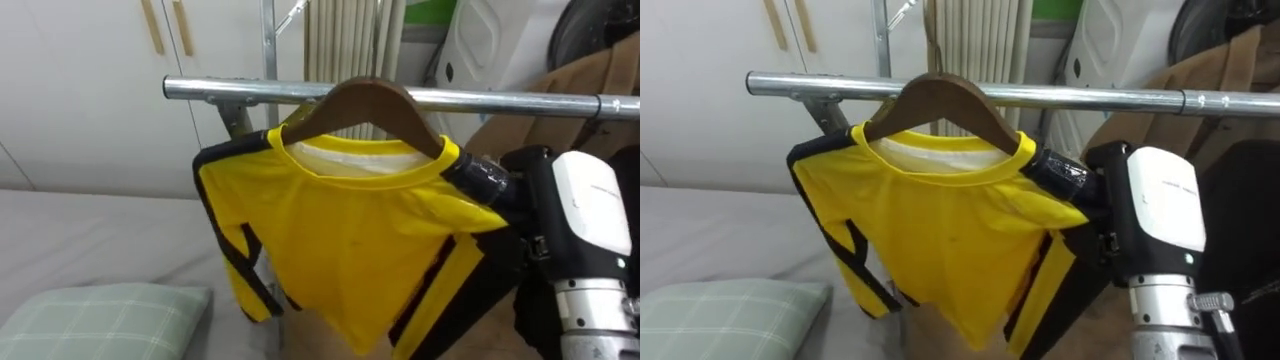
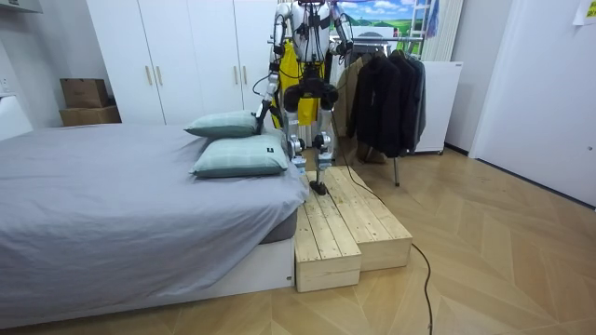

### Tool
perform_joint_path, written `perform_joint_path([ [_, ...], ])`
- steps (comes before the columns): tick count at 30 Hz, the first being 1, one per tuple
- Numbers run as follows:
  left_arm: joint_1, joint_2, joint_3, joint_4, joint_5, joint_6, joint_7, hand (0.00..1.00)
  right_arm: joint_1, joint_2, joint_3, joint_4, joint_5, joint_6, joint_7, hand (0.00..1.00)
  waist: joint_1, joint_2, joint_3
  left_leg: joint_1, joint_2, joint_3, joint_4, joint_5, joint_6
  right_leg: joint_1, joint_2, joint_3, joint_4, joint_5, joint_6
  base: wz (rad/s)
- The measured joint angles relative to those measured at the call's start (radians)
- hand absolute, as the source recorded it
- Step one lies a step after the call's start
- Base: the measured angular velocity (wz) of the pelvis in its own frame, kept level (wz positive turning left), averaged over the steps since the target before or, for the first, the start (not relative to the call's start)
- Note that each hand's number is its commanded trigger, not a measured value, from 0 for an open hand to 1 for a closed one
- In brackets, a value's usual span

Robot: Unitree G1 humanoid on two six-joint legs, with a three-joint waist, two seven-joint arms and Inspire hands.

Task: Hang clothes

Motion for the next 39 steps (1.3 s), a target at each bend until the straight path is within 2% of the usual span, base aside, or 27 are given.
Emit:
perform_joint_path([
  [2,0.009,0.000,0.001,0.000,0.004,-0.015,0.006,0.00,0.000,-0.001,0.000,0.001,0.050,-0.003,0.015,1.00,0.002,-0.002,0.0042,0.002,0.003,0.000,0.000,-0.002,-0.003,0.013,0.001,-0.003,-0.009,0.002,-0.004,0.00],
  [4,0.010,0.001,0.003,0.000,0.024,-0.015,0.010,0.00,-0.002,-0.003,0.000,0.010,0.093,-0.003,0.021,1.00,0.002,-0.004,0.0099,0.008,0.005,-0.005,0.000,-0.003,-0.005,0.017,0.002,-0.008,-0.012,0.004,-0.006,0.06],
  [6,0.009,0.002,0.003,0.000,0.031,-0.015,0.011,0.00,-0.020,-0.004,0.000,0.035,0.123,-0.005,0.025,1.00,0.001,-0.005,0.0102,0.007,0.006,-0.009,-0.001,-0.003,-0.005,0.018,0.002,-0.011,-0.013,0.003,-0.006,0.07],
  [18,0.011,0.002,0.004,-0.008,0.067,-0.014,0.019,0.00,-0.044,-0.004,0.000,0.083,0.155,-0.004,0.063,1.00,0.003,-0.009,0.0071,0.000,0.006,-0.025,0.002,-0.002,-0.007,0.020,0.000,-0.021,-0.032,0.002,-0.008,0.03],
  [23,0.036,-0.001,0.043,-0.039,0.069,-0.012,0.019,0.00,-0.041,-0.001,-0.002,0.128,0.163,0.006,0.084,1.00,0.001,-0.011,0.0026,0.010,0.006,-0.025,0.003,-0.002,-0.007,0.033,0.000,-0.021,-0.035,0.003,-0.009,0.00],
  [39,0.040,-0.001,0.080,-0.055,0.113,-0.012,0.009,0.00,-0.056,-0.002,-0.008,0.290,0.210,0.006,0.126,1.00,0.001,-0.013,0.0010,0.011,0.008,-0.029,0.010,0.001,-0.011,0.036,-0.001,-0.030,-0.027,0.005,-0.013,0.00],
])
